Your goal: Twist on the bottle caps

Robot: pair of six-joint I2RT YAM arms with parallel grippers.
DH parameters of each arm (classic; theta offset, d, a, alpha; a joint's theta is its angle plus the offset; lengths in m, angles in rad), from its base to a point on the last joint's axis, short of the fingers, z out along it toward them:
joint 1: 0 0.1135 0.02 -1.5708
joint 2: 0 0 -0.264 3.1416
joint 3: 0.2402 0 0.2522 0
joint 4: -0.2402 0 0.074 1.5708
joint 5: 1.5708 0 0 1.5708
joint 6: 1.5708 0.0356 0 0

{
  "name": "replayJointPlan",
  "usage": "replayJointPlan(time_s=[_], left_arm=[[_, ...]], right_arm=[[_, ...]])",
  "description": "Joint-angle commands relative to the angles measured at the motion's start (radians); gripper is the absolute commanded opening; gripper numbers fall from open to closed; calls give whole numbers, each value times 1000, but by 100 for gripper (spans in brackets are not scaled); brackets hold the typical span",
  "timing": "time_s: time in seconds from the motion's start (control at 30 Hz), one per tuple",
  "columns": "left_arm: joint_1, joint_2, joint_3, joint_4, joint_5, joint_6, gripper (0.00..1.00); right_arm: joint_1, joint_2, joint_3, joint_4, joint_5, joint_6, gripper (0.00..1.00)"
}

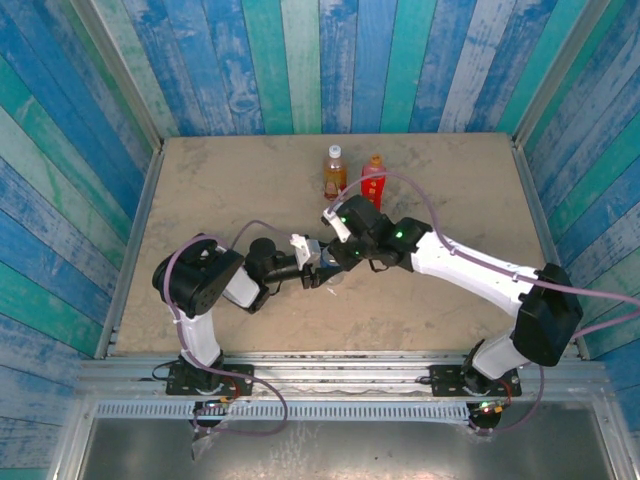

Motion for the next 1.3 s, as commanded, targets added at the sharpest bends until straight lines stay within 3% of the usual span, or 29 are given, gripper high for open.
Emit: replayJointPlan(time_s=[0.0, 0.17, 0.4, 0.57, 0.67, 0.8, 0.97, 1.13, 1.27], left_arm=[[-5, -15, -15, -151, 30, 6, 59], [-5, -17, -13, -152, 55, 1, 59], [-5, -22, -17, -148, 37, -1, 59], [-5, -24, -17, -141, 6, -16, 59], [-5, -29, -26, -131, -45, -24, 59], [-5, -30, -26, -124, -68, -33, 59], [-5, -33, -24, -127, -60, -35, 59], [-4, -48, -21, -162, -52, -18, 59], [-5, -53, -15, -185, -40, -10, 59]], right_arm=[[-54, -10, 52, -105, -153, -159, 18], [-82, 57, 152, -278, -252, -404, 21], [-100, 108, 208, -330, -232, -439, 23], [-78, 86, 137, -272, -141, -349, 21], [-39, 53, 63, -194, -65, -185, 27], [46, 8, -75, -30, 60, 14, 20], [105, 50, -80, -18, 200, 83, 20], [106, 34, -12, -35, 203, 52, 31], [100, -26, 25, -21, 162, -36, 55]])
